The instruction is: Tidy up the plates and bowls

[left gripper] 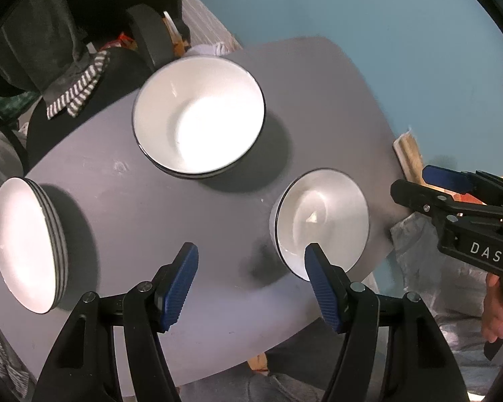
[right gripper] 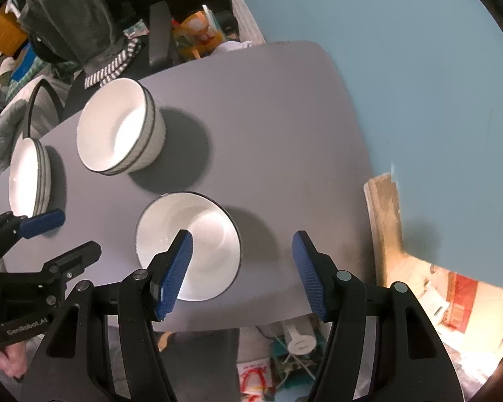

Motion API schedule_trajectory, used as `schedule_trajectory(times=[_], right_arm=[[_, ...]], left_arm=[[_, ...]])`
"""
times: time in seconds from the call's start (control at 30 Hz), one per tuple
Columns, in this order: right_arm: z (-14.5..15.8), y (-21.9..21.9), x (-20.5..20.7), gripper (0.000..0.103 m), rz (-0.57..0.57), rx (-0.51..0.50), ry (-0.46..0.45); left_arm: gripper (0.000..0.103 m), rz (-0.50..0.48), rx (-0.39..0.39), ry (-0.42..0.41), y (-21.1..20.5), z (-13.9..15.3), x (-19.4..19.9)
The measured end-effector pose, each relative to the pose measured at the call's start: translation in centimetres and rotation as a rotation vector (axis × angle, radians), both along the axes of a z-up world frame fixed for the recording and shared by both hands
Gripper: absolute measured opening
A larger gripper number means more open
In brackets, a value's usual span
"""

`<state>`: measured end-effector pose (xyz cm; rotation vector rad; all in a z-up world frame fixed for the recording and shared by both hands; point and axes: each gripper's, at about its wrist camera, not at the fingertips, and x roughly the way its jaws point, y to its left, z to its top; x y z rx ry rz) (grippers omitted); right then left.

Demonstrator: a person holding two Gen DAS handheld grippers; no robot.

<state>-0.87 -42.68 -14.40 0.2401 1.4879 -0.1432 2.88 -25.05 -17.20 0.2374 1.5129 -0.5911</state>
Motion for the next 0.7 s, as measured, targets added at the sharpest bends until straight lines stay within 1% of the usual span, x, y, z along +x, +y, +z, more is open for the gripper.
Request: schedule_trajectory(times=[0.27,0.43,0.6,0.7], right_arm=[[-3.5,-0.8,-1.8,0.061,-0.051,0.028,0.013],[-4.7,-1.1,-2.3,0.061,-0.071,0.059,0.011],[-5.7,-0.8,-2.3,0.061,-0.058,0.074,0.007],[-6.4,-0.6,-2.2,0.061,-0.045,0.061,0.012]], left_arm=[[0.067,-0.017,0.023,0.044,-1.1,-3.0,-0.7],[0.067,-0.023,0.038,0.076,-1.7,-4.3,-1.1],[0.067,-0.034,0.037,0.084,-2.7,-5.2,-1.3],[0.067,-0.040,0.047,0.084,-3.2,-5.9,-1.3]])
